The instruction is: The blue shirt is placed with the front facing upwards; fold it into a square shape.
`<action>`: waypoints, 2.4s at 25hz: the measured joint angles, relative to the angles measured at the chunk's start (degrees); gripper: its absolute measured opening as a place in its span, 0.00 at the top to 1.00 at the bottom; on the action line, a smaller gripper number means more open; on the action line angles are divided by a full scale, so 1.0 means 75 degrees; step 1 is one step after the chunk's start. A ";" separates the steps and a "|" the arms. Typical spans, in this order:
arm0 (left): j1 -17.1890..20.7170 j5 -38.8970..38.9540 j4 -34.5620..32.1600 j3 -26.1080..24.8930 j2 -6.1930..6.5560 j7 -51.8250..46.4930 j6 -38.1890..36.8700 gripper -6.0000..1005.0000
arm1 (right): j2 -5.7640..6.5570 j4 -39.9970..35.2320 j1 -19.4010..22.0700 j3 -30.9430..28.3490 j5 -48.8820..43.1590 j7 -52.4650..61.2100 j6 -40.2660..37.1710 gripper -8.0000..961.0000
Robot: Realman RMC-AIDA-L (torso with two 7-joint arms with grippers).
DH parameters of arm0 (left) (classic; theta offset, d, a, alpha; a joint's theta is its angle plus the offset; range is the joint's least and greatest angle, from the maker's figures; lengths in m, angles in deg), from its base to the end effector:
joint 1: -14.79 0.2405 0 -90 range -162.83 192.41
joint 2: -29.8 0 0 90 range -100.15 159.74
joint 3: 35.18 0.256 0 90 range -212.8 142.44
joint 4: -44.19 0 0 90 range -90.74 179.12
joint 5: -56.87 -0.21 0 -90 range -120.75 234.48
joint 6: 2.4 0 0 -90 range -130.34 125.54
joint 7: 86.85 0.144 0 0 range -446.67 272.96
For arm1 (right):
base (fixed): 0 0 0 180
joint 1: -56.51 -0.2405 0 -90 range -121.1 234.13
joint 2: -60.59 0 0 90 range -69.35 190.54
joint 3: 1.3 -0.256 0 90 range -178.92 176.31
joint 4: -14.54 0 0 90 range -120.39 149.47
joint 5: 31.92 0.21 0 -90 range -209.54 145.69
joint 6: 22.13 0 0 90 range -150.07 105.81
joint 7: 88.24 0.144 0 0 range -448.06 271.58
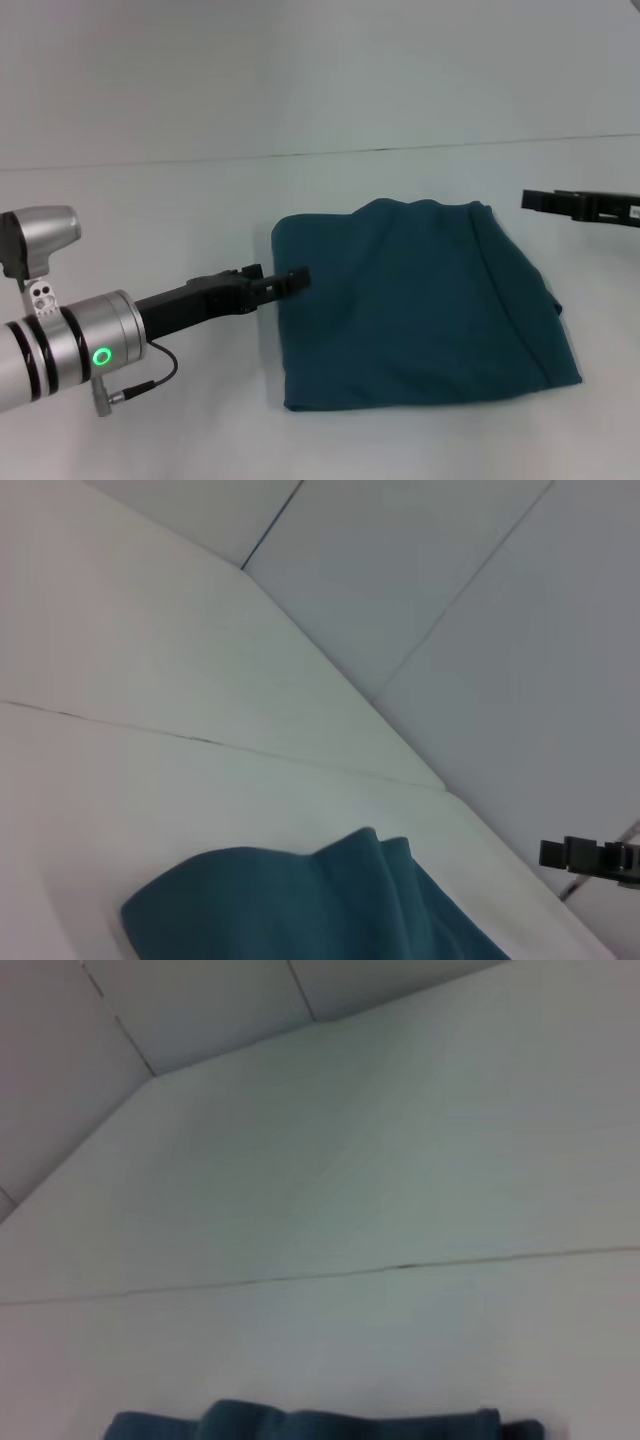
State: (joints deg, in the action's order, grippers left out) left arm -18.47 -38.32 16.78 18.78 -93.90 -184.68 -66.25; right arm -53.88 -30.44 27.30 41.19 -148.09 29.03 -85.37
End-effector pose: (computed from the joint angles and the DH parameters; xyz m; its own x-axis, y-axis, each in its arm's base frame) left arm -0.2412 0.3605 -0.0693 0.4228 0.6498 0.6317 0.8368 -0.5475 0.0032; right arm 0.3102 0.3902 0.0699 0.4520 -0.6323 -0.6292 -0.8919 -0.3302 -0.3089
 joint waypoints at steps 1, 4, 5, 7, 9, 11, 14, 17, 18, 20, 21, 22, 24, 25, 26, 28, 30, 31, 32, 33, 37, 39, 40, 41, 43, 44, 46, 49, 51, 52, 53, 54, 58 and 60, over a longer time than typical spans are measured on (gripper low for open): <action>0.0001 -0.0059 -0.0009 -0.0001 0.0002 -0.0003 -0.0027 0.07 | 0.0017 -0.0001 0.0050 -0.0006 -0.0001 -0.0001 -0.0050 0.34; 0.0003 -0.0155 -0.0026 -0.0001 0.0004 -0.0007 -0.0098 0.07 | 0.0047 -0.0015 0.0189 -0.0069 -0.0001 -0.0037 -0.0216 0.34; 0.0004 -0.0179 -0.0028 0.0000 0.0005 -0.0007 -0.0123 0.07 | 0.0052 -0.0018 0.0222 -0.0113 0.0001 -0.0084 -0.0300 0.34; 0.0005 -0.0246 -0.0034 0.0001 0.0005 -0.0006 -0.0193 0.07 | 0.0067 -0.0011 0.0276 -0.0243 0.0004 -0.0246 -0.0499 0.34; 0.0005 -0.0328 -0.0042 0.0001 0.0005 -0.0006 -0.0292 0.07 | 0.0079 0.0039 0.0337 -0.0399 0.0005 -0.0475 -0.0722 0.32; 0.0007 -0.0347 -0.0047 0.0005 0.0005 0.0001 -0.0355 0.07 | 0.0079 0.0058 0.0421 -0.0551 0.0007 -0.0682 -0.0911 0.29; 0.0047 -0.0350 -0.0050 0.0014 0.0005 0.0023 -0.0452 0.07 | 0.0064 0.0097 0.0545 -0.0821 0.0013 -0.0870 -0.1093 0.25; 0.0078 -0.0371 -0.0050 0.0014 -0.0002 0.0029 -0.0473 0.07 | 0.0063 0.0119 0.0666 -0.1016 0.0022 -0.0948 -0.1167 0.21; 0.0079 -0.0405 -0.0050 0.0014 -0.0003 0.0025 -0.0473 0.07 | 0.0065 0.0123 0.0707 -0.1059 0.0025 -0.0977 -0.1216 0.19; 0.0079 -0.0473 -0.0050 0.0014 -0.0004 0.0011 -0.0478 0.07 | 0.0077 0.0129 0.0769 -0.1153 0.0028 -0.1017 -0.1325 0.16; 0.0078 -0.0498 -0.0049 0.0012 -0.0005 0.0007 -0.0480 0.07 | 0.0084 0.0129 0.0789 -0.1181 0.0028 -0.1024 -0.1364 0.14; 0.0076 -0.0513 -0.0047 0.0012 -0.0006 0.0007 -0.0483 0.07 | 0.0092 0.0130 0.0807 -0.1204 0.0025 -0.1029 -0.1404 0.12; 0.0064 -0.0523 -0.0034 0.0011 -0.0006 0.0005 -0.0485 0.07 | 0.0102 0.0132 0.0841 -0.1219 0.0012 -0.1046 -0.1463 0.09; 0.0064 -0.0523 -0.0034 0.0011 -0.0006 0.0005 -0.0485 0.07 | 0.0104 0.0133 0.0851 -0.1222 0.0007 -0.1056 -0.1485 0.07; 0.0053 -0.0527 -0.0029 0.0012 -0.0007 0.0004 -0.0487 0.07 | 0.0103 0.0132 0.0855 -0.1226 0.0005 -0.1065 -0.1494 0.05; 0.0043 -0.0545 -0.0027 0.0011 -0.0007 0.0003 -0.0491 0.07 | 0.0107 0.0132 0.0860 -0.1221 -0.0006 -0.1087 -0.1519 0.03; 0.0032 -0.0580 -0.0022 0.0011 -0.0007 0.0003 -0.0495 0.07 | 0.0111 0.0132 0.0860 -0.1193 -0.0028 -0.1097 -0.1533 0.03; 0.0027 -0.0625 -0.0021 0.0011 -0.0007 0.0003 -0.0498 0.07 | 0.0112 0.0136 0.0861 -0.1175 -0.0049 -0.1101 -0.1541 0.03; 0.0023 -0.0679 -0.0020 0.0011 -0.0007 0.0004 -0.0498 0.07 | 0.0112 0.0136 0.0861 -0.1173 -0.0084 -0.1102 -0.1561 0.03; 0.0016 -0.0728 -0.0017 0.0013 -0.0007 0.0004 -0.0499 0.07 | 0.0113 0.0137 0.0858 -0.1173 -0.0125 -0.1101 -0.1596 0.03; -0.0031 -0.0843 0.0019 0.0048 -0.0013 0.0000 -0.0497 0.07 | 0.0095 0.0137 0.0858 -0.1227 -0.0165 -0.1106 -0.1762 0.03; -0.0051 -0.0863 0.0031 0.0087 -0.0017 -0.0008 -0.0494 0.07 | 0.0091 0.0134 0.0853 -0.1233 -0.0146 -0.1108 -0.1788 0.04; -0.0058 -0.0866 0.0033 0.0104 -0.0017 -0.0016 -0.0495 0.07 | 0.0099 0.0133 0.0841 -0.1234 -0.0140 -0.1106 -0.1797 0.04; -0.0066 -0.0867 0.0032 0.0115 -0.0018 -0.0045 -0.0498 0.07 | 0.0106 0.0132 0.0830 -0.1235 -0.0137 -0.1104 -0.1804 0.04; -0.0072 -0.0867 0.0014 0.0152 -0.0018 -0.0110 -0.0518 0.07 | 0.0115 0.0131 0.0809 -0.1245 -0.0135 -0.1102 -0.1816 0.04; -0.0074 -0.0867 -0.0011 0.0172 -0.0018 -0.0158 -0.0560 0.07 | 0.0117 0.0131 0.0797 -0.1255 -0.0134 -0.1100 -0.1817 0.04; -0.0083 -0.0871 -0.0037 0.0192 -0.0012 -0.0206 -0.0651 0.07 | 0.0118 0.0122 0.0779 -0.1268 -0.0133 -0.1074 -0.1822 0.04; -0.0119 -0.0937 -0.0050 0.0197 0.0004 -0.0271 -0.0753 0.07 | 0.0117 0.0099 0.0746 -0.1272 -0.0130 -0.1050 -0.1863 0.04; -0.0152 -0.1039 -0.0058 0.0199 0.0016 -0.0371 -0.0762 0.07 | 0.0121 0.0098 0.0718 -0.1272 -0.0130 -0.1063 -0.1898 0.04; -0.0167 -0.1089 -0.0059 0.0201 0.0019 -0.0411 -0.0764 0.07 | 0.0124 0.0098 0.0706 -0.1270 -0.0133 -0.1074 -0.1906 0.04; -0.0186 -0.1157 -0.0060 0.0205 0.0021 -0.0455 -0.0767 0.07 | 0.0130 0.0097 0.0697 -0.1258 -0.0139 -0.1080 -0.1907 0.04; -0.0198 -0.1205 -0.0060 0.0207 0.0022 -0.0482 -0.0768 0.07 | 0.0134 0.0097 0.0689 -0.1245 -0.0150 -0.1086 -0.1909 0.04; -0.0264 -0.1391 -0.0030 0.0213 0.0023 -0.0608 -0.0769 0.07 | 0.0141 0.0097 0.0665 -0.1212 -0.0167 -0.1107 -0.1925 0.04; -0.0272 -0.1488 -0.0035 0.0220 0.0014 -0.0671 -0.0769 0.07 | 0.0141 0.0096 0.0663 -0.1205 -0.0169 -0.1108 -0.1933 0.04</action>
State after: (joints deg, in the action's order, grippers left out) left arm -20.51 -49.48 16.52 20.43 -93.80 -189.71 -72.01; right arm -52.82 -29.71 32.27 32.16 -149.36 20.73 -99.86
